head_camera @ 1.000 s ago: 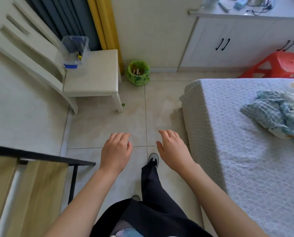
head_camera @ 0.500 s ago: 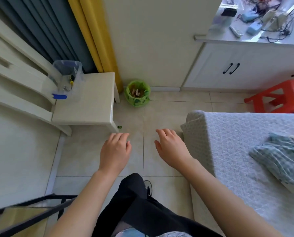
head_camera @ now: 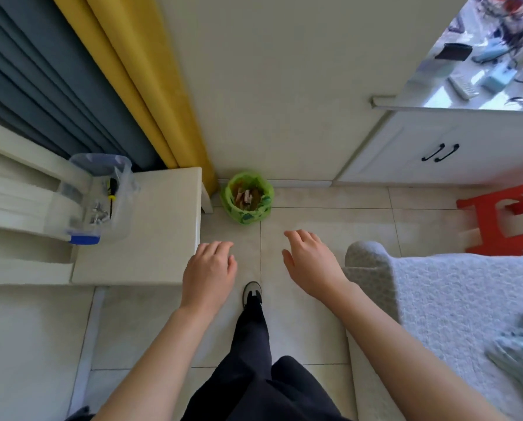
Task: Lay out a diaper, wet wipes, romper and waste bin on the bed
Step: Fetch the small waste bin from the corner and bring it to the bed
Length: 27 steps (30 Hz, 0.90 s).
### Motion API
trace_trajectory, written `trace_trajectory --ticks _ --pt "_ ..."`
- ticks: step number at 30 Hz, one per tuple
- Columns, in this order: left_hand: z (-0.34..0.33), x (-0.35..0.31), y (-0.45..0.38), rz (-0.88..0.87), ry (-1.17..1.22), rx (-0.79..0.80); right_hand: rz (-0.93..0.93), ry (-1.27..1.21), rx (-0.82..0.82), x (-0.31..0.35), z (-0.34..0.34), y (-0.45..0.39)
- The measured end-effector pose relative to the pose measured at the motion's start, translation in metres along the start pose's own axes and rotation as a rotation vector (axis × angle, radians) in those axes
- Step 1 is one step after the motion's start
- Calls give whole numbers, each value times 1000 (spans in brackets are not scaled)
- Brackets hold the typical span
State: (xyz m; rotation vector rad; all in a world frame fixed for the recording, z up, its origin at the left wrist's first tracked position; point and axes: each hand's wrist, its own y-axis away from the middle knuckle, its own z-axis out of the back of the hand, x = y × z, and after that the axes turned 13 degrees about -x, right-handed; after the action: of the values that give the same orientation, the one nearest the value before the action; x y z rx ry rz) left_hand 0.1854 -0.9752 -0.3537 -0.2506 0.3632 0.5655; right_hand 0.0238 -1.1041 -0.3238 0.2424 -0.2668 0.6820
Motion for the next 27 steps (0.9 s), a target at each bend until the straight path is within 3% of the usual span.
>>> trace_trajectory --ticks 13,27 --pt "-127 47 -159 -30 -56 121 -15 55 54 -59 -59 -177" --pt "-369 126 -235 165 -63 192 -22 99 200 -167 -268 -331"
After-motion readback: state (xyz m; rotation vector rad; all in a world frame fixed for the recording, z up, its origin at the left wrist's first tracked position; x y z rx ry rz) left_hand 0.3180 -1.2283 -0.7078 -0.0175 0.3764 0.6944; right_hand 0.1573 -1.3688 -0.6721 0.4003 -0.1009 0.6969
